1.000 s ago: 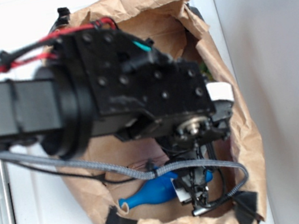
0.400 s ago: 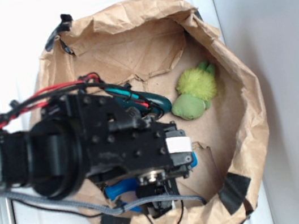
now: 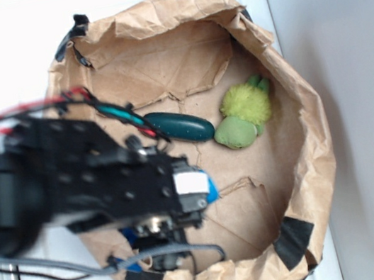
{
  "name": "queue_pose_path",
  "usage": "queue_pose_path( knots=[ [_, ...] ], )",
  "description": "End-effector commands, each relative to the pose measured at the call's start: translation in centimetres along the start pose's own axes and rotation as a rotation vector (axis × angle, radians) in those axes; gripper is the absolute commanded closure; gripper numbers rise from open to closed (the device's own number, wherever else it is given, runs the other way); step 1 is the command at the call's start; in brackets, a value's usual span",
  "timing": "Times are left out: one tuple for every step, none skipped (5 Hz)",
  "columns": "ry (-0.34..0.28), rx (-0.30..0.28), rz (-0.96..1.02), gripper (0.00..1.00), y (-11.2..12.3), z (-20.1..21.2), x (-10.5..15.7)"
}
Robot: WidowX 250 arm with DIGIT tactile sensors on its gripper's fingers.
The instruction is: Grab the blue bottle.
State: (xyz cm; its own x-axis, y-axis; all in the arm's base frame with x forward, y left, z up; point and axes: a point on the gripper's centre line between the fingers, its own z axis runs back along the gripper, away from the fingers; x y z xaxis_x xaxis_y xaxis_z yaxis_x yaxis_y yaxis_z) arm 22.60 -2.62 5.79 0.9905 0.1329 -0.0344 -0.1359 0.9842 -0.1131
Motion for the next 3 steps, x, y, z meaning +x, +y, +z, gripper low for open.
queue_pose_path(
  knots=[
    [-0.216,0.019,0.019,1.00,2.3,9.8,1.2],
    [-0.226,0.049,0.041,1.00,3.4,14.0,0.3],
    [-0.288,0.146,-0.014,1.00,3.5,14.5,0.0]
  ],
)
